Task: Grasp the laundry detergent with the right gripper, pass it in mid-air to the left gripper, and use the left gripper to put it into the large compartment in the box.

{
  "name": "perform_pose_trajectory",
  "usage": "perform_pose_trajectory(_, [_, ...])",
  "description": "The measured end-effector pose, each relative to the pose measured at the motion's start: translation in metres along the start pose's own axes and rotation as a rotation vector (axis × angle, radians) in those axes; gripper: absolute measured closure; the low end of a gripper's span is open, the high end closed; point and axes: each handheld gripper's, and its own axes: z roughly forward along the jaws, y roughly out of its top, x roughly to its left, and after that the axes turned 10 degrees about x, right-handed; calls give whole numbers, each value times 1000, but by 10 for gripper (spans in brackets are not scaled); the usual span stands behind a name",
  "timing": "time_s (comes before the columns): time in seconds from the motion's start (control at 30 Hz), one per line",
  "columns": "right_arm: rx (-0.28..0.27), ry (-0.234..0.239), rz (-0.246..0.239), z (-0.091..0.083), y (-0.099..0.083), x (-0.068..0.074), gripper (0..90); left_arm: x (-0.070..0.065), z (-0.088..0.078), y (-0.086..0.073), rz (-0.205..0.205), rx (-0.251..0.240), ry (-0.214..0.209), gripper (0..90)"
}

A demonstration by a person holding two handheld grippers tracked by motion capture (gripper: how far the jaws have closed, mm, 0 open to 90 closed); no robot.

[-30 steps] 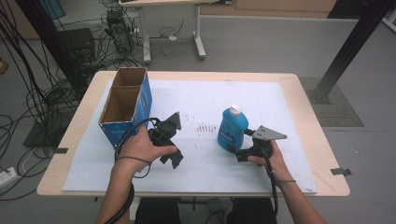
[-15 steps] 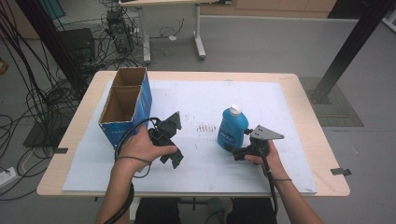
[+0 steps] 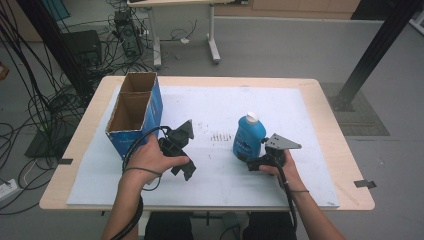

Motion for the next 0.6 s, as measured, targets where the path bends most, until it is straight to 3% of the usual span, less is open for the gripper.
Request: perform_pose_trajectory(0.6, [-8, -3, -2, 1, 0, 0, 47, 0, 0, 0, -2, 1, 5, 83])
